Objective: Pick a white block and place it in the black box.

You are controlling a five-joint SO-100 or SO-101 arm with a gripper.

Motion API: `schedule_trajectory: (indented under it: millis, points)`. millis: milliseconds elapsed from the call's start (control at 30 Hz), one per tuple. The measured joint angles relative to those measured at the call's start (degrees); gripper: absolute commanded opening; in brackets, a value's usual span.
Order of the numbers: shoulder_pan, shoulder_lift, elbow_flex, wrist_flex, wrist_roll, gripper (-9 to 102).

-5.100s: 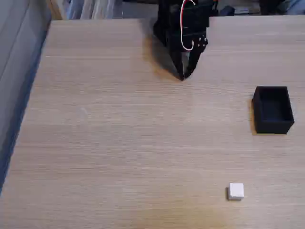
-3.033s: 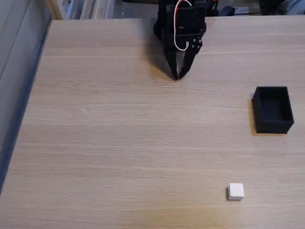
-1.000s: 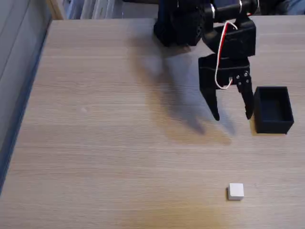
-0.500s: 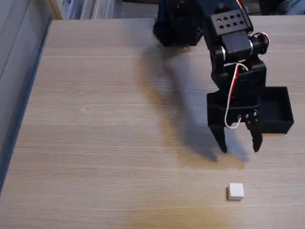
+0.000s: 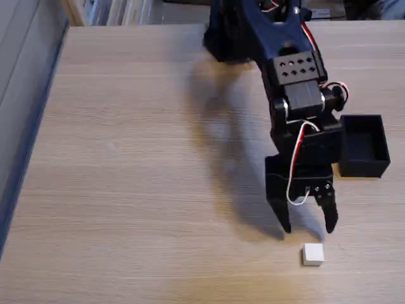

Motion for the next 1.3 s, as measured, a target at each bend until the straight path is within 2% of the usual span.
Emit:
schedule_trajectory:
  millis: [1300]
  points:
    - [-0.2, -20.0, -26.6, 6.2, -0.1, 28]
